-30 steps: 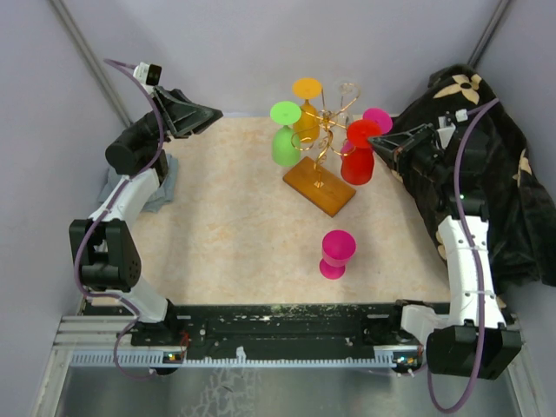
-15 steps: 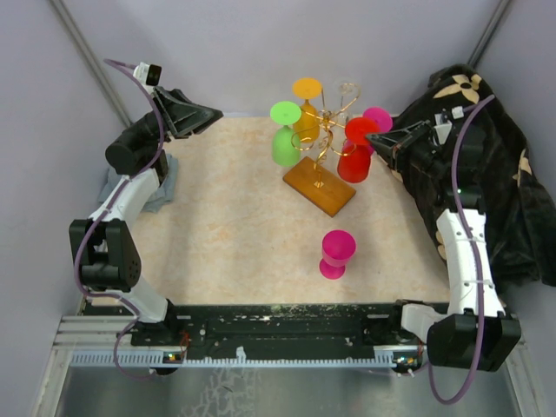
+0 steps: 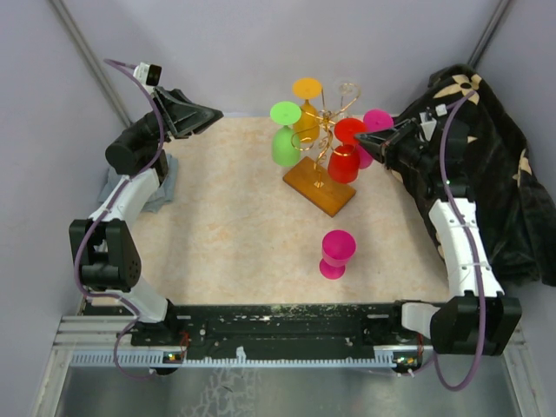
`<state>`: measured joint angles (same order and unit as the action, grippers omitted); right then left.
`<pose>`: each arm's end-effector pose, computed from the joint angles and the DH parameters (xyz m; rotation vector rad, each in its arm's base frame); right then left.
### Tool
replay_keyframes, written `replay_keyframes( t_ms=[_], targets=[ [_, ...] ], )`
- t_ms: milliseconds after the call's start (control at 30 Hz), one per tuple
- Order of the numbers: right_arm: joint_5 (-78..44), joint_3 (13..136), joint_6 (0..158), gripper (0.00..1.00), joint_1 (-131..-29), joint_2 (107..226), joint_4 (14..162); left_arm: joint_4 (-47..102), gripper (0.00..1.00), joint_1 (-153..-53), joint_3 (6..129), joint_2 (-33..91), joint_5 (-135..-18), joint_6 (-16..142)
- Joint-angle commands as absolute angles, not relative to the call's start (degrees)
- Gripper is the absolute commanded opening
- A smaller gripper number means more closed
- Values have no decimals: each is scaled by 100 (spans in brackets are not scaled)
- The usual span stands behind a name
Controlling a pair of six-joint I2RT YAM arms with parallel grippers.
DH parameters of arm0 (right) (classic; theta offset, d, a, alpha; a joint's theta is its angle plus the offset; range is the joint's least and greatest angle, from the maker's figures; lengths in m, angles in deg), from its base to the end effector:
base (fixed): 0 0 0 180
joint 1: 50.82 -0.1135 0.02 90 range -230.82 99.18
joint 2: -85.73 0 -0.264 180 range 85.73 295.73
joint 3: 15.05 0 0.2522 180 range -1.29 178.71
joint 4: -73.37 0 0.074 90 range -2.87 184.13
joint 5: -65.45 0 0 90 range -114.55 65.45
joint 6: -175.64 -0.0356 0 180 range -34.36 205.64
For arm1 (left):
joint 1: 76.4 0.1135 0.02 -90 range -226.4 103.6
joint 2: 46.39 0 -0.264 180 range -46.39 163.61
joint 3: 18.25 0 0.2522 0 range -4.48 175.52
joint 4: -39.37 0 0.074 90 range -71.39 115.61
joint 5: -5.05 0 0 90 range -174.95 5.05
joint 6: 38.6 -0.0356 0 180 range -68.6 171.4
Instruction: Place the wine glass upside down on the wine glass rack
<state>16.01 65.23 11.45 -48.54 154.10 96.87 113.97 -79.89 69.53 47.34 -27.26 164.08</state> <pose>0.2692 0.0125 0.3907 0.7292 1.8549 1.4848 0.3195 -0.0496 0.4374 0.3638 1.2273 -1.9871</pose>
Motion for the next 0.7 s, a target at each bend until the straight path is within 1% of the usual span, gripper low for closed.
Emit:
replay_keyframes(
  t_ms=[0,300,667],
  targets=[
    [1588,6942,1165,0,-5012,15396,9279,12193,47,-7969,6935,4583,-2650,16345],
    [1710,7093,1302,0,-5247,15533,9245,12187,47,-7966,6926,4572,-2654,16346],
    [1896,6842,1331,0,-5266,15176,9309,12144,46,-7973,6909,4581,-2668,16300]
  ],
)
